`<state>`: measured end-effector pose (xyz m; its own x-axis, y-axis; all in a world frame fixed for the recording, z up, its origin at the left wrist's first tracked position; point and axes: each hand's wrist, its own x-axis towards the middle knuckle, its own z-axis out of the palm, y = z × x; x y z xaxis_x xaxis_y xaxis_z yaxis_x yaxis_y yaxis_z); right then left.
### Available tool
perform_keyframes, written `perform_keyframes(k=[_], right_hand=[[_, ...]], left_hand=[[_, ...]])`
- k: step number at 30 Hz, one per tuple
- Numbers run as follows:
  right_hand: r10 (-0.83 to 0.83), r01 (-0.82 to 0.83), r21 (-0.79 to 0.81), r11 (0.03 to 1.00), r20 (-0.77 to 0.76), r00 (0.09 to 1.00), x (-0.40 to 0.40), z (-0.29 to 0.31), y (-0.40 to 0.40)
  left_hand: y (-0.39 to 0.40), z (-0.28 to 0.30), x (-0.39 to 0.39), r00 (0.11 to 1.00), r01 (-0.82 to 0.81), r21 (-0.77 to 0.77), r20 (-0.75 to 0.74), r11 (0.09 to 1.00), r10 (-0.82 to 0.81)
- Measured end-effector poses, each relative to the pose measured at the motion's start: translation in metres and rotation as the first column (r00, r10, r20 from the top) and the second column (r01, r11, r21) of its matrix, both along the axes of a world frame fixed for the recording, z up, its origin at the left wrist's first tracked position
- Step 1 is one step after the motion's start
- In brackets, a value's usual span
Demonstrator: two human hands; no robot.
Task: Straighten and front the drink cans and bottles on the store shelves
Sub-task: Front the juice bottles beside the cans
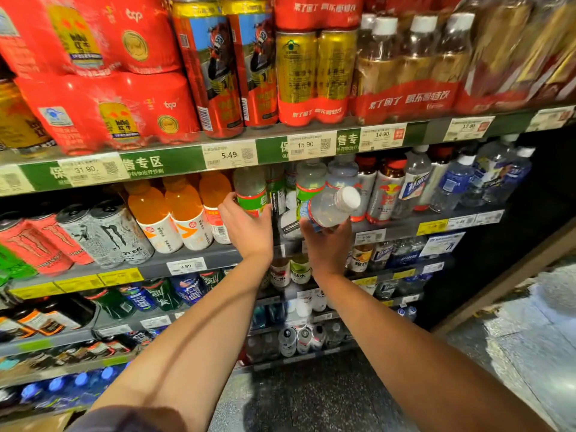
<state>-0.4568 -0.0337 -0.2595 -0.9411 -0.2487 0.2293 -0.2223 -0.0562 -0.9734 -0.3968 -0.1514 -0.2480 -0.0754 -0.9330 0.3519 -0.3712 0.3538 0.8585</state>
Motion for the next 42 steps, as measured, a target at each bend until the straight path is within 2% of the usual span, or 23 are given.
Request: perform_keyframes(k=[2,4,8,14,21,29,34,42], right_hand=[[0.000,0.000,-0.027,1.000,-0.005,1.000,-0.003,0.003,0.005],[-0.011,0.011,-0.037,0.999,-0.003,1.000,-0.006,0.003,0.008],[-0.008,0.008,0.001,1.000,0.044,0.999,-0.019,-0.004,0.015],[0.003,0.001,-0.060,0.998,0.063,0.998,-0.036,-0.003,0.042],[-0.024,0.029,-0.047,0.998,0.107,0.994,-0.062,-0.008,0.066],[0.010,-0.008,-0.019,1.000,0.109,0.994,-0.065,-0.012,0.073],[0.076,-0.069,-0.065,0.995,0.103,0.992,-0.053,-0.008,0.061],[0.115,-0.119,0.077,0.990,0.055,0.992,-0.047,0.006,0.025]], left_hand=[[0.009,-0.004,0.000,0.996,0.001,-0.003,-0.087,1.000,-0.001],[0.018,-0.011,-0.003,0.986,0.071,-0.020,-0.149,0.997,-0.073],[0.030,-0.017,-0.024,0.946,0.298,0.042,-0.144,0.954,-0.290],[0.027,-0.002,-0.055,0.902,0.432,0.169,-0.057,0.886,-0.429],[0.036,-0.001,-0.076,0.933,0.353,0.145,0.025,0.925,-0.360],[0.049,-0.004,-0.064,0.984,0.174,0.112,-0.058,0.978,-0.169],[0.054,-0.001,-0.048,0.995,0.085,0.078,-0.055,0.993,-0.081],[0.044,-0.002,-0.036,0.998,0.057,-0.027,-0.025,0.998,-0.058]])
